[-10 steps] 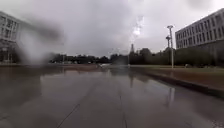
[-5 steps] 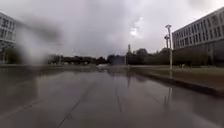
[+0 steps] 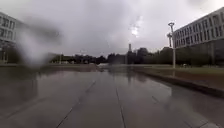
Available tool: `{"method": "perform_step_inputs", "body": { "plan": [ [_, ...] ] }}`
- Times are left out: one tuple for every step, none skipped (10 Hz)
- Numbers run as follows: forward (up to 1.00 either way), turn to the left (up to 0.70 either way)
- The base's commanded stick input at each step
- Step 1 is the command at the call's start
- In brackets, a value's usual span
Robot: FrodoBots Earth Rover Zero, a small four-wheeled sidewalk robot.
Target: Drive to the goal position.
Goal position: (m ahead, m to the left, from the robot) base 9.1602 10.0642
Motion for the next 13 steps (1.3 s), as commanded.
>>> {"method": "perform_step_inputs", "body": {
  "plan": [
    [0.70, -0.17],
    [0.70, 0.00],
    [0.70, 0.00],
    [0.70, 0.00],
    [0.70, 0.00],
    [0.70, 0.00],
    [0.70, 0.00],
    [0.70, 0.00],
    [0.70, 0.00],
    [0.70, 0.00],
    [0.70, 0.00],
    [0.70, 0.00],
    [0.70, 0.00]
  ]
}}
